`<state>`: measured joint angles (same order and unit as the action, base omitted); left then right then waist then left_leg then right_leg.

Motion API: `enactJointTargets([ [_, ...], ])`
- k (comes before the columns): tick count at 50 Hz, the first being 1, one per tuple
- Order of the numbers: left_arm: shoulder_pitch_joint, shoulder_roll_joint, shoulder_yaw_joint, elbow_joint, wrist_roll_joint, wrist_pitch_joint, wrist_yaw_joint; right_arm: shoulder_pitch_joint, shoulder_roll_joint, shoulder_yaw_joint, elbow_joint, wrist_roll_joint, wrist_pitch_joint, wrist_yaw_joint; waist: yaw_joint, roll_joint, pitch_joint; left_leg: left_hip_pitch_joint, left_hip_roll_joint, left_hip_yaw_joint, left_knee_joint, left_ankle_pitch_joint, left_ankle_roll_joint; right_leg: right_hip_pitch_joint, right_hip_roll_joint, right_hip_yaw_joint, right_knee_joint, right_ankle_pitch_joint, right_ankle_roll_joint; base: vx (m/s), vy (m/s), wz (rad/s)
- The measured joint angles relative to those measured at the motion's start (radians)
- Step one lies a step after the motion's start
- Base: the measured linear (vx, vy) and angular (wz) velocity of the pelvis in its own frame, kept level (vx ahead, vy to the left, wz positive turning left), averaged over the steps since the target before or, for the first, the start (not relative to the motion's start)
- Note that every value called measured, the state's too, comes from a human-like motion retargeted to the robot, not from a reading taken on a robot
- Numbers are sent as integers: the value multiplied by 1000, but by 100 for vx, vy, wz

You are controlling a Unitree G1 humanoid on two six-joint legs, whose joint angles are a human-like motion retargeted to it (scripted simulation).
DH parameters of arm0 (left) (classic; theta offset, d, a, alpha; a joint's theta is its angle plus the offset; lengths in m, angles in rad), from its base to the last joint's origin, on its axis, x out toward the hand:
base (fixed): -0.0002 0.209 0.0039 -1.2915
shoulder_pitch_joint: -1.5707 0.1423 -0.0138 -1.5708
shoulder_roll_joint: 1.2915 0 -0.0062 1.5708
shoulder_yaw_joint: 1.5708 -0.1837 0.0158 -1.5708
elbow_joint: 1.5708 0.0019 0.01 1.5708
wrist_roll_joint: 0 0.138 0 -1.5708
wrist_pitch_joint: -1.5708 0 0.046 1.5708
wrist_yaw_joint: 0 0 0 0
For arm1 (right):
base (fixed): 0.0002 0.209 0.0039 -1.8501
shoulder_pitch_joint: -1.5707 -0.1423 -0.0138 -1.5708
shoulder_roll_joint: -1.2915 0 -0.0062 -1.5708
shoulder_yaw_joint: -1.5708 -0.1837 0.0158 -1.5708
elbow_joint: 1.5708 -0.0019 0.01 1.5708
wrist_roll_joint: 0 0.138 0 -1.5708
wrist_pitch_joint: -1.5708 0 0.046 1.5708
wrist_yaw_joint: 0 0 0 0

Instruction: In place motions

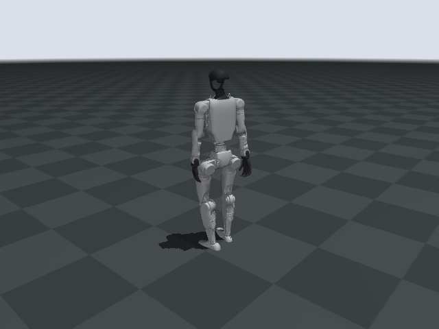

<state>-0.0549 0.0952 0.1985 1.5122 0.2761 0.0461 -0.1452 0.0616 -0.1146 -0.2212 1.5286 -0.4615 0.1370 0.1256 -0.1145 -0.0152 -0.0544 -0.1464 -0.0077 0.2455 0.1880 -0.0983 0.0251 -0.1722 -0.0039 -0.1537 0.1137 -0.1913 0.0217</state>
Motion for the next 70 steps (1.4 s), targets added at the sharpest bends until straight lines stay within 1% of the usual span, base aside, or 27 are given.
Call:
enactJointTargets([
  [3, 38, 16, 22, 73, -28, -10, 11, -4, 0, 7, -44, -4, -7, 4, -60, 3, -13, -13, 11, 0, 43, 18, -16, 31, -5, -81, -35, 5, -11, 0, -11, 128],
  [5, 62, 21, 44, 105, -18, 6, 17, -12, -2, 9, -72, -7, -21, -3, -153, 28, -42, 3, 27, 0, 31, 4, -42, 33, -6, -176, -46, -9, -14, -1, -3, 165],
  [8, 91, 17, 73, 117, -11, 7, 67, -32, -8, 6, -111, 22, -39, -6, -94, 12, -40, 31, 48, 213, -3, 5, -31, 40, -3, -137, -45, -6, -21, -9, 0, -24],
  [10, 105, 16, 77, 116, -20, 5, 81, -43, -10, -2, -138, 42, -41, 9, -86, 18, -38, 57, 43, 263, -39, -10, -9, 48, 4, -142, -45, -10, -25, -4, -1, 21],
  [15, 120, 17, 79, 86, -6, 10, 29, -53, -11, -8, -179, 87, -38, 7, -71, 42, -49, 49, 48, 218, -63, -6, -28, 54, 27, -167, -51, -8, -35, 1, -4, 28],
  [17, 121, 19, 73, 51, 1, 11, 8, -58, -12, -2, -177, 105, -32, -5, -57, 47, -42, 51, 54, 202, -69, 7, -46, 65, 28, -194, -53, -5, -34, 4, -10, 20],
  [20, 116, 18, 62, -31, 16, 14, -39, -61, -17, 11, -158, 123, -19, -12, -18, 49, -34, 38, 48, 185, -72, 30, -39, 83, 20, -249, -54, -6, -31, 2, -11, 35],
  [25, 48, 17, 7, -163, 49, 0, -82, -47, -34, 21, -90, 104, -25, -16, 22, 33, 6, -27, 16, 68, -49, 54, -52, 125, -13, -386, -48, -44, -15, 5, -23, 166],
  [27, 21, 4, -29, -197, 53, -8, -85, -28, -46, 27, -44, 79, -16, -14, 27, 19, 7, -30, 16, 138, -53, 19, -35, 141, -39, -477, -50, -62, -6, 26, -35, 302],
  [30, 6, -25, -80, -229, 50, -34, -95, 0, -60, 47, 17, 14, 18, 9, 58, -11, 4, 9, 44, 372, -61, -56, -12, 167, -82, -605, -53, -84, 17, 23, -30, 306],
  [32, 9, -32, -104, -237, 38, -52, -95, 6, -61, 54, 41, -46, 48, 25, 70, -26, 3, 42, 67, 534, -61, -85, -19, 183, -102, -690, -53, -96, 38, 41, -43, 305],
  [35, 29, -28, -104, -222, 15, -64, -71, 10, -58, 59, 45, -121, 71, 21, 69, -37, -5, 91, 92, 745, -69, -78, -30, 207, -118, -806, -49, -108, 70, 35, -34, 277],
  [36, 33, -25, -93, -206, 7, -65, -57, 10, -57, 60, 40, -132, 71, 15, 67, -33, -8, 99, 93, 768, -81, -55, -37, 215, -116, -834, -47, -109, 80, 57, -38, 228],
  [39, 52, -13, -25, -123, -31, -51, 8, 13, -62, 53, 15, -131, 57, -5, 71, -10, -20, 92, 88, 732, -134, 87, -52, 249, -96, -927, -37, -104, 118, 46, -31, 224],
  [43, 67, 14, 82, -10, -99, -22, 66, 3, -73, 35, -25, -81, 45, -11, 100, -2, -19, 61, 42, 600, -165, 102, -15, 300, -105, -1016, -8, -56, 142, 61, -36, 161],
  [46, 75, 44, 142, 40, -130, -4, 78, -11, -75, 5, -66, -49, 31, -9, 123, 29, 2, 66, 36, 507, -177, 97, -11, 347, -114, -1063, 58, 26, 136, 48, -30, 141],
  [48, 90, 67, 171, 52, -134, -2, 78, -18, -71, -13, -96, -29, 17, -12, 117, 72, 8, 67, 63, 435, -180, 95, -14, 360, -120, -1059, 153, 82, 84, 57, -33, 155],
  [50, 116, 93, 189, 51, -125, -1, 69, -24, -64, -13, -116, 5, 12, -28, 88, 125, 2, 59, 99, 351, -183, 97, -13, 325, -157, -994, 330, 89, -4, 48, -32, 170],
  [52, 131, 122, 196, 50, -101, 10, 52, -39, -51, -6, -117, 54, 13, -45, 69, 132, -3, 49, 91, 291, -193, 108, -3, 236, -207, -831, 498, 39, 21, 50, -44, 153],
  [54, 129, 145, 197, 52, -71, 23, 49, -57, -33, -11, -120, 92, 15, -39, 61, 121, 8, 51, 68, 232, -209, 125, 6, 146, -166, -633, 555, -9, 67, 18, -38, 155],
  [55, 127, 154, 197, 53, -58, 29, 53, -64, -25, -13, -123, 105, 15, -27, 58, 115, 14, 51, 58, 203, -216, 133, 9, 112, -128, -548, 556, -27, 87, 17, -47, 142],
  [60, 119, 171, 185, 45, -59, 32, 22, -74, 5, 41, -174, 50, -1, 56, 40, 88, 6, 7, 41, 100, -206, 156, 18, 34, -29, -423, 414, -103, 46, 14, -49, 133],
  [63, 105, 174, 190, 29, -21, 39, -44, -85, 10, 89, -195, -24, -11, 87, 37, 31, 35, 34, -9, 71, -212, 162, 30, 10, -4, -313, 279, -131, 25, 12, -42, 106],
  [65, 101, 177, 177, 15, 4, 48, -78, -88, 7, 116, -201, -81, -19, 112, 46, -6, 53, 60, -44, 51, -213, 160, 38, 21, -8, -305, 167, -88, -72, 10, -24, 73],
  [67, 92, 183, 162, 3, 19, 56, -89, -90, 2, 135, -209, -148, -30, 137, 75, -45, 56, 73, -73, 58, -212, 155, 44, 44, -12, -233, 165, -94, 0, 14, -26, 14],
  [68, 91, 181, 157, -3, 25, 55, -86, -88, 0, 144, -212, -174, -34, 141, 89, -49, 52, 74, -74, 62, -207, 151, 45, 65, -36, -372, 148, -97, -25, 9, -18, 26],
  [70, 86, 171, 147, -21, 31, 52, -78, -87, -6, 142, -219, -224, -37, 141, 71, -52, 58, 77, -80, 26, -194, 147, 47, 79, -36, -378, 133, -100, -4, 4, -13, 61],
])
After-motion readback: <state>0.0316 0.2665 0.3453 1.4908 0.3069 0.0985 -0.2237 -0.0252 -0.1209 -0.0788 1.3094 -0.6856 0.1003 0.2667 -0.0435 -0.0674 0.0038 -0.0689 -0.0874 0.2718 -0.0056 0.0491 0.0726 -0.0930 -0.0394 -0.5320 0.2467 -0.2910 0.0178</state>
